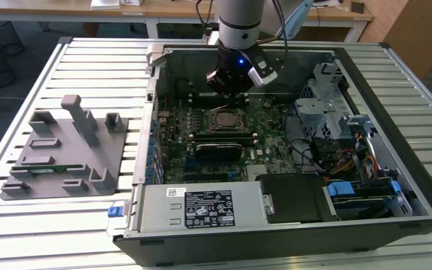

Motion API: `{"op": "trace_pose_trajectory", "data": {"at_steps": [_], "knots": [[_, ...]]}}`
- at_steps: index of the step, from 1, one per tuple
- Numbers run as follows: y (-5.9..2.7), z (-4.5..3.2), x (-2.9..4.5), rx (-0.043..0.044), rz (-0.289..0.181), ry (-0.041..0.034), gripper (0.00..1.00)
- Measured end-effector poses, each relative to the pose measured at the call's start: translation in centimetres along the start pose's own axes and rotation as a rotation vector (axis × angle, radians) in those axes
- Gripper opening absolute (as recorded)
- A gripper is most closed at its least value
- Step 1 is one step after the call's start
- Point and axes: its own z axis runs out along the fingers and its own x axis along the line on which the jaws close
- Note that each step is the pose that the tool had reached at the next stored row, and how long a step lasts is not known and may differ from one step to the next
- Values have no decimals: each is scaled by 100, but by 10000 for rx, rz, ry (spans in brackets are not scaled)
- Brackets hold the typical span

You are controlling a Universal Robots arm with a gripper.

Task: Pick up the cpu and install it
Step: 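Install the first cpu locking lever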

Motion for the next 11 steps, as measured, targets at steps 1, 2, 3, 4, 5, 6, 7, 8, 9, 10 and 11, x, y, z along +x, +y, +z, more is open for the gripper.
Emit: {"op": "trace_pose_trajectory", "data": {"at_steps": [1,2,3,4,5,6,7,8,9,10,11], "knots": [[0,4,-3,-1,3,-1,11],[-1,9,-5,0,5,-1,11],[-1,14,-7,0,6,0,11],[-2,19,-8,0,6,-1,11],[-2,24,-10,0,8,-1,11],[-3,29,-10,0,8,0,11],[-3,35,-10,1,8,0,11],[-3,42,-11,0,8,-1,11],[-4,49,-12,0,7,-1,11],[-4,56,-13,0,7,-1,11],[-5,63,-13,0,7,-1,11]]}}
